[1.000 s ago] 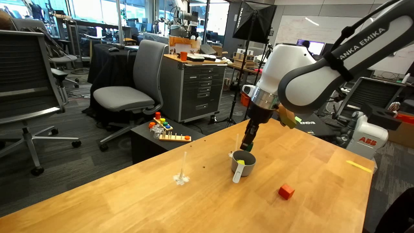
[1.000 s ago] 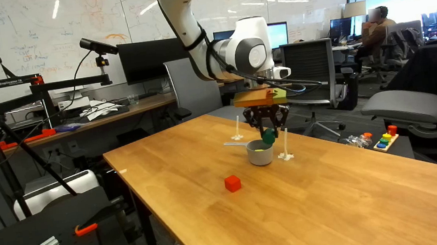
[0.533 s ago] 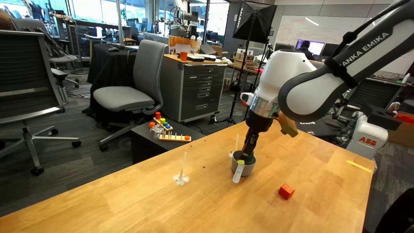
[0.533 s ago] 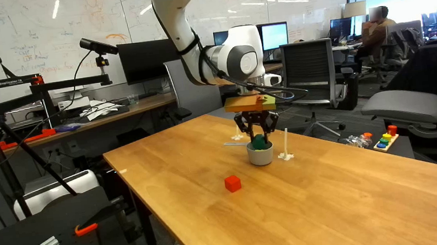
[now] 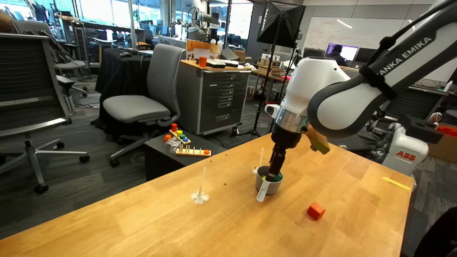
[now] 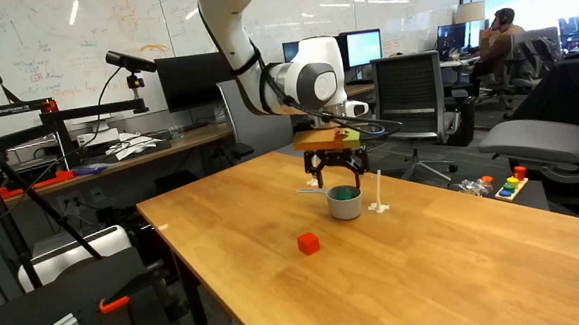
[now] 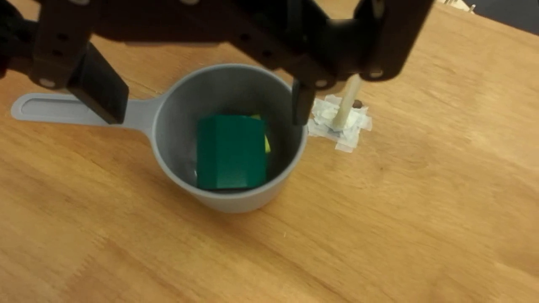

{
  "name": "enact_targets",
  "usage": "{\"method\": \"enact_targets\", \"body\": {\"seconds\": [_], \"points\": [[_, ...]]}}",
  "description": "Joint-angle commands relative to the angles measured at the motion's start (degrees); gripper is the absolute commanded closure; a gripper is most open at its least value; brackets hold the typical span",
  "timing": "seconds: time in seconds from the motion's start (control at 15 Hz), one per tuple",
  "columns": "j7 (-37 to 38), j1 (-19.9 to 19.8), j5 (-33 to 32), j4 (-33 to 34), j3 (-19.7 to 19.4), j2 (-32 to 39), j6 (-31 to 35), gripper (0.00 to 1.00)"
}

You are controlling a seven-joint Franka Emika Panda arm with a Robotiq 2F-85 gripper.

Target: Place the blocks inside the grey measuring cup

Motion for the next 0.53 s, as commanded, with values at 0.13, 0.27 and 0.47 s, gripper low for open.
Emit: {"method": "enact_targets", "body": {"seconds": [0.13, 0.27, 0.47], "points": [[0.25, 0.08, 0.62, -4.98, -0.97, -3.83, -1.89, 0.00], [0.27, 0.02, 0.44, -7.70, -1.22, -4.86, -1.04, 0.00], [0.41, 0.00, 0.42, -11.59, -1.39, -6.73, -0.22, 0.00]]}}
